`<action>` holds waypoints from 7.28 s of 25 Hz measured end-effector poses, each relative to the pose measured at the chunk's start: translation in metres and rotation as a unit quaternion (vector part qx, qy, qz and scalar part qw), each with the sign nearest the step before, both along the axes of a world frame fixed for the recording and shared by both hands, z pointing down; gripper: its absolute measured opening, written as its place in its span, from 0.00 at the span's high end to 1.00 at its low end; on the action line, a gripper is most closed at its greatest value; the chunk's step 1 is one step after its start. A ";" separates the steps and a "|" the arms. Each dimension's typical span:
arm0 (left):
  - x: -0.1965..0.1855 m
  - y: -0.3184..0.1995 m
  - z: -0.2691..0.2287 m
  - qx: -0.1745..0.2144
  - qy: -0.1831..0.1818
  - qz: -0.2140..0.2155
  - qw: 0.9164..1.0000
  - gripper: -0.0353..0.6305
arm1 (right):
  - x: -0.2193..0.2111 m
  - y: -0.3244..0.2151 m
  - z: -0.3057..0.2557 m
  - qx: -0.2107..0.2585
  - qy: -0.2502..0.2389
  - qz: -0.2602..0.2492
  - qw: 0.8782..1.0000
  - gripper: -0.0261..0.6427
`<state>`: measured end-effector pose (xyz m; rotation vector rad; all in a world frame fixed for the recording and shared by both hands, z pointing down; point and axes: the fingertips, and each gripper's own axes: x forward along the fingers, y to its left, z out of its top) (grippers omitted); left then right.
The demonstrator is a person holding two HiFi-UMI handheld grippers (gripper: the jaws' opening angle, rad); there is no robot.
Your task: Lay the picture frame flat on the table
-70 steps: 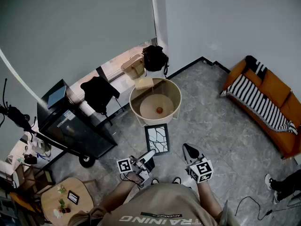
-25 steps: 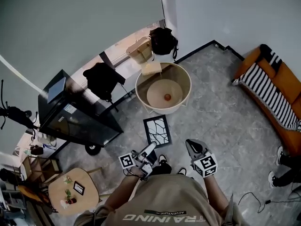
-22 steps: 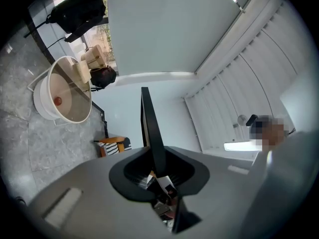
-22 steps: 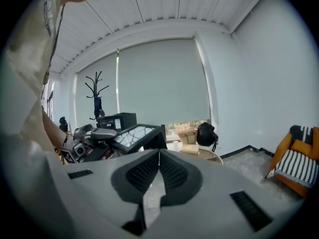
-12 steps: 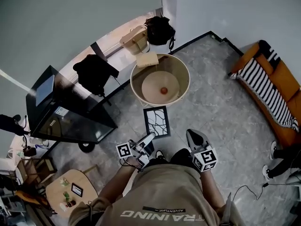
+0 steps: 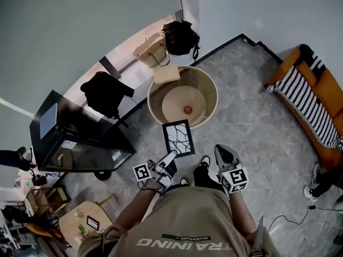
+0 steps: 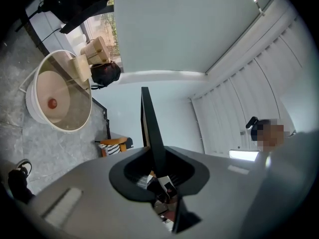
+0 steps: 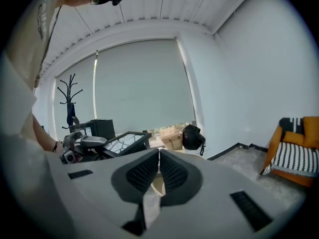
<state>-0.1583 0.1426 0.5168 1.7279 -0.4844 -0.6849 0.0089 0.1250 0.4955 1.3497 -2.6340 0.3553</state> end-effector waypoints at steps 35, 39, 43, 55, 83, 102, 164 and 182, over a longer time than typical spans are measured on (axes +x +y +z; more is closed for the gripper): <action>0.036 -0.291 0.046 -0.017 -0.015 0.063 0.998 0.84 | -0.001 -0.279 0.022 -0.029 0.030 0.000 0.999 0.95; 0.037 -0.315 0.072 -0.039 -0.014 0.086 0.995 0.84 | -0.011 -0.299 0.030 -0.036 0.025 0.023 0.999 0.95; 0.048 -0.329 0.104 -0.071 -0.022 0.104 0.992 0.84 | -0.009 -0.301 0.047 -0.059 0.036 0.038 0.997 0.95; 0.093 -0.365 0.245 -0.175 -0.058 0.105 0.977 0.84 | 0.052 -0.349 0.214 -0.173 0.040 0.094 0.980 0.95; 0.163 -0.382 0.447 -0.231 -0.150 0.144 0.950 0.84 | 0.081 -0.349 0.443 -0.293 0.009 0.092 0.952 0.95; 0.144 -0.378 0.475 -0.079 -0.562 0.151 0.810 0.45 | 0.065 -0.332 0.450 -0.308 -0.009 0.060 0.949 0.95; 0.056 -0.425 -0.106 0.295 -0.527 -0.105 0.790 0.94 | -0.001 -0.385 -0.126 0.127 0.003 -0.041 0.991 0.95; 0.056 -0.427 -0.103 0.300 -0.539 -0.095 0.781 0.94 | -0.007 -0.363 -0.100 0.095 0.032 -0.054 0.993 0.95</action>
